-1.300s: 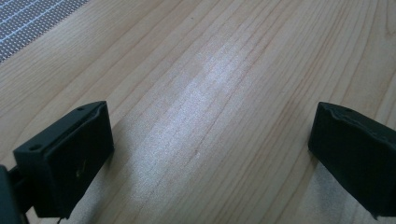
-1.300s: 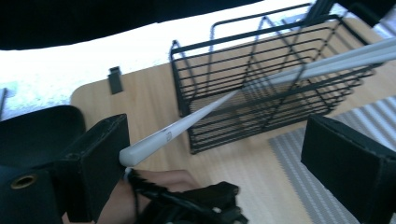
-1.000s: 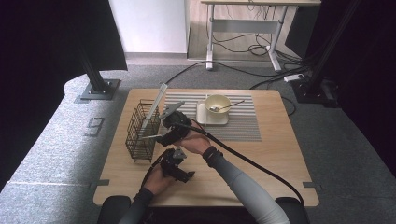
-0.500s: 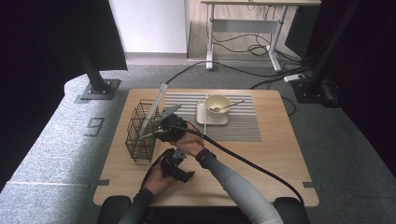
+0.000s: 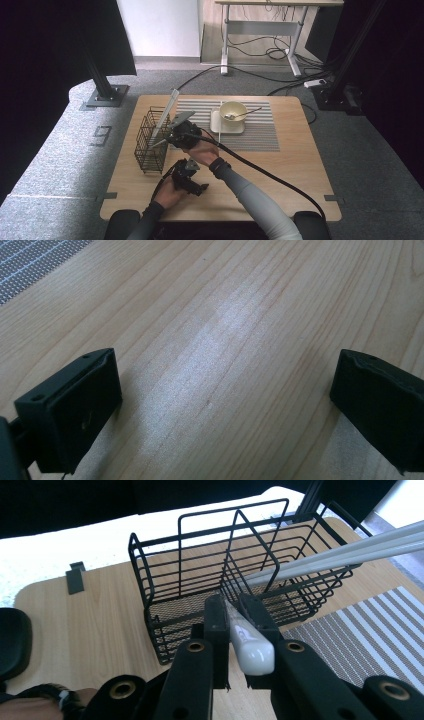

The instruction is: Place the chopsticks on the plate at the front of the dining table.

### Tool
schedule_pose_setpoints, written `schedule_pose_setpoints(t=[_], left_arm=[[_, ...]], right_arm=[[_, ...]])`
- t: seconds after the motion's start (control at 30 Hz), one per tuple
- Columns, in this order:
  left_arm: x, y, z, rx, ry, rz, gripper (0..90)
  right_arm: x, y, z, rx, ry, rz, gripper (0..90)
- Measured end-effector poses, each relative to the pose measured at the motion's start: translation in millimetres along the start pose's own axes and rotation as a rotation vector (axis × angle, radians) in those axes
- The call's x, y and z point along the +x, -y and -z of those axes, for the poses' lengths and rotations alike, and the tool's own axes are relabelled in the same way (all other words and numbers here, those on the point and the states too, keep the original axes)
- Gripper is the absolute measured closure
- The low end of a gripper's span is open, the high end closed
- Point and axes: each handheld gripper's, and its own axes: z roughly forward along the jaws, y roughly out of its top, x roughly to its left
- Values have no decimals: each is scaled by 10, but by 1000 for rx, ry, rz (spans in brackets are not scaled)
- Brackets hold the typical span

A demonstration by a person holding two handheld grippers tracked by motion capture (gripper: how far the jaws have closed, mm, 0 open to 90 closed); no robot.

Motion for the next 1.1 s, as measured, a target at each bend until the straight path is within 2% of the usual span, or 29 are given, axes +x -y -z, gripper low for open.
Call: schedule_pose_setpoints(t=[0.2, 0.47, 0.73, 0.93, 1.1], left_arm=[[1, 3, -2, -4, 0, -1, 0], [1, 2, 0, -2, 0, -1, 0], [2, 3, 4, -2, -2, 2, 0], [1, 4, 2, -3, -2, 3, 0], [0, 4, 3, -3, -3, 2, 0]], right_arm=[[-40, -52, 128, -15, -54, -28, 824], [-55, -119, 314, -17, -92, -23, 825], [-70, -177, 511, -36, -97, -17, 825], [-86, -225, 703, -48, -84, -12, 826], [-115, -250, 856, -57, -69, -26, 826]])
